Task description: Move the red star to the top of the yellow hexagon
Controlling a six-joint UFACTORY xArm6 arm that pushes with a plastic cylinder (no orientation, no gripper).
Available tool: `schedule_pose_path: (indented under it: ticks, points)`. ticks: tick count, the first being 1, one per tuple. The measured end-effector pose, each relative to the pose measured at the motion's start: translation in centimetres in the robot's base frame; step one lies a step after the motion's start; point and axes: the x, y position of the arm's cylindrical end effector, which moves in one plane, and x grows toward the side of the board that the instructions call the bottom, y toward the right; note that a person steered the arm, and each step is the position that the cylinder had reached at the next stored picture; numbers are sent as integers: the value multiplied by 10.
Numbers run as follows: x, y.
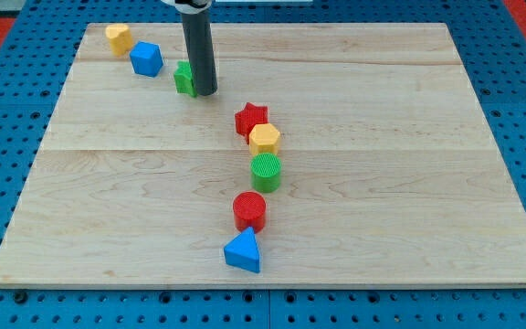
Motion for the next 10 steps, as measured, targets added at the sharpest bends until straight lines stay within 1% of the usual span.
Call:
schedule_pose_path:
  ticks: [1,2,3,4,6,7,8,9,10]
  points:
    - [-12,40]
    - [28,115]
    - [66,165]
    - [105,141]
    - [105,75]
    - [96,83]
    - [78,90]
    - [63,73]
    - [90,80]
